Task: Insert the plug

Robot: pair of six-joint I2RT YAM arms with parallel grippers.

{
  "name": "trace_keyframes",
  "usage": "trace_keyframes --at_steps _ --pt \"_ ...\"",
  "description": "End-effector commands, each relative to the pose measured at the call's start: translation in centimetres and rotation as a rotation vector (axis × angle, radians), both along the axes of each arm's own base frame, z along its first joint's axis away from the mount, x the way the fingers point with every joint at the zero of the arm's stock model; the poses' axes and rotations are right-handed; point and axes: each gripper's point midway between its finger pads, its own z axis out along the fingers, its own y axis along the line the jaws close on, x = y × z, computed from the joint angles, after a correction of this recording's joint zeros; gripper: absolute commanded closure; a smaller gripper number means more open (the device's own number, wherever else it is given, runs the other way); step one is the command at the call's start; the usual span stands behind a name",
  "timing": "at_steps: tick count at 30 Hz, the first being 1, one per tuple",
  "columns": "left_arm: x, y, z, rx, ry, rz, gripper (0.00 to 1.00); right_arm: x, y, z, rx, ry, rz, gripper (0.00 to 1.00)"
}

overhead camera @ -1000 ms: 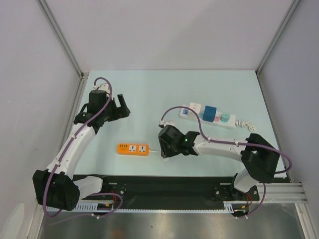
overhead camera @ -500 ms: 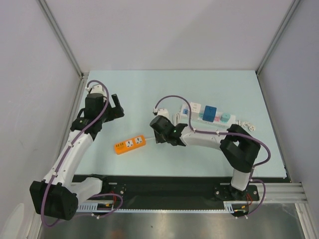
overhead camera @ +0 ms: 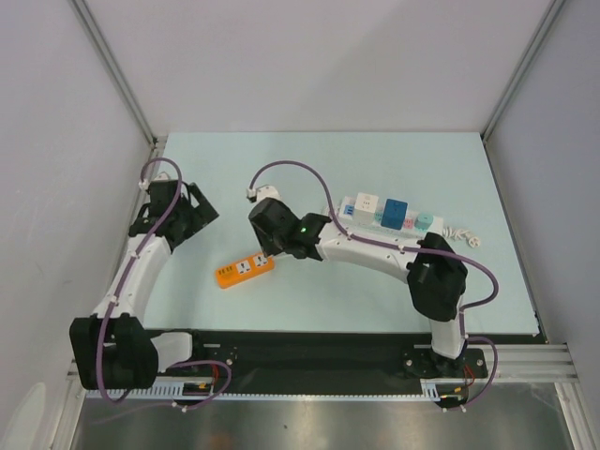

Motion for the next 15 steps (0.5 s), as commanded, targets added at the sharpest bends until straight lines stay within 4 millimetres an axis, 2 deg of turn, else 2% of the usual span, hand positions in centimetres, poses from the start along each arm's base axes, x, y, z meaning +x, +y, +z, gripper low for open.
trace_keyframes --at_steps 1,5,8,11,15 --pt "0.5 -2.2 -0.7 -0.194 -0.001 -0.069 0.0 -1.0 1.3 -0.2 -0.021 0.012 0.087 1.0" --pt "1.0 -2.6 0.1 -0.211 -0.032 -0.115 0.0 -1.9 2.5 0.1 0.002 0.041 0.104 1.0" --pt "1.1 -2.9 0.9 -0.204 -0.069 -0.147 0.0 -2.8 2.9 -0.6 -0.02 0.069 0.107 1.0" --pt "0.8 -2.7 0.8 -0.195 -0.075 -0.139 0.0 -3.7 3.2 -1.6 -0.021 0.083 0.118 1.0" --pt "0.8 -2.4 0.6 -0.187 -0.069 -0.125 0.0 -3.8 3.5 -2.8 -0.02 0.104 0.11 1.0"
